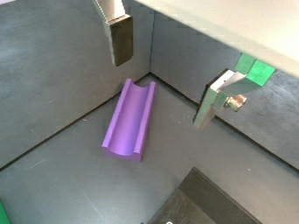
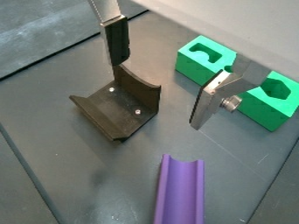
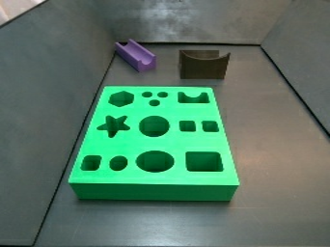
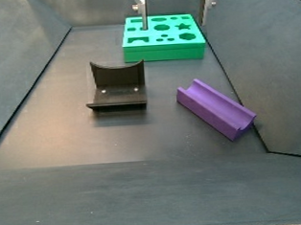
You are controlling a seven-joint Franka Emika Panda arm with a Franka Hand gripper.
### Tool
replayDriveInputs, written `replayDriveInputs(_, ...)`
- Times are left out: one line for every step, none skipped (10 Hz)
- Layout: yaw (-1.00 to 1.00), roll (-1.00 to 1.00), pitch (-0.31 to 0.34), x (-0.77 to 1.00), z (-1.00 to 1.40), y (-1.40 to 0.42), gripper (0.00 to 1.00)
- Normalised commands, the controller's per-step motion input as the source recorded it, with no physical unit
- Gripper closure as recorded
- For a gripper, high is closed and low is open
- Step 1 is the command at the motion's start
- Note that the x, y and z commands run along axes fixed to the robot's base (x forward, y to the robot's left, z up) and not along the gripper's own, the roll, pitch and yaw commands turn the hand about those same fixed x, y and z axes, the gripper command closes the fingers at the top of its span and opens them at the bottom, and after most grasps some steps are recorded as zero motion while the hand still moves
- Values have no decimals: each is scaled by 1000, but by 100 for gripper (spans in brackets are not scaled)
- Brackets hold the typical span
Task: Pick up the arch object. Move up. Place the arch object on the fixture. Regrasp the arch object. Move to above the board. Insert the arch object.
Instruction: Pick up the arch object.
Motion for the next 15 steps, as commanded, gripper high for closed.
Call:
replayDriveInputs(0,0,-53,0,-54,0,0)
replayDriveInputs(0,0,-6,0,0,-14,0)
replayDriveInputs(0,44,-4,0,0,-106,0)
replayDriveInputs(309,24,-30,-317,-180,306,0)
replayDriveInputs(486,0,-77,-509,-403,591,0)
replayDriveInputs(449,0,-110,-546,-491,629,0)
replayDriveInputs(440,0,-107,-549,-491,637,0)
replayDriveInputs(454,0,-140,-500,-560,660,0)
replayDriveInputs(426,0,-173,-486,-677,694,0)
replayDriveInputs(203,-50,-223,0,-149,0,0)
replayDriveInputs(146,0,-140,54,-257,-289,0)
replayDriveInputs(294,79,-107,20,-457,-566,0)
replayDriveInputs(491,94,-37,63,-597,-514,0)
replayDriveInputs(589,81,-9,286,-663,-280,0)
replayDriveInputs(543,126,-67,14,-714,-171,0)
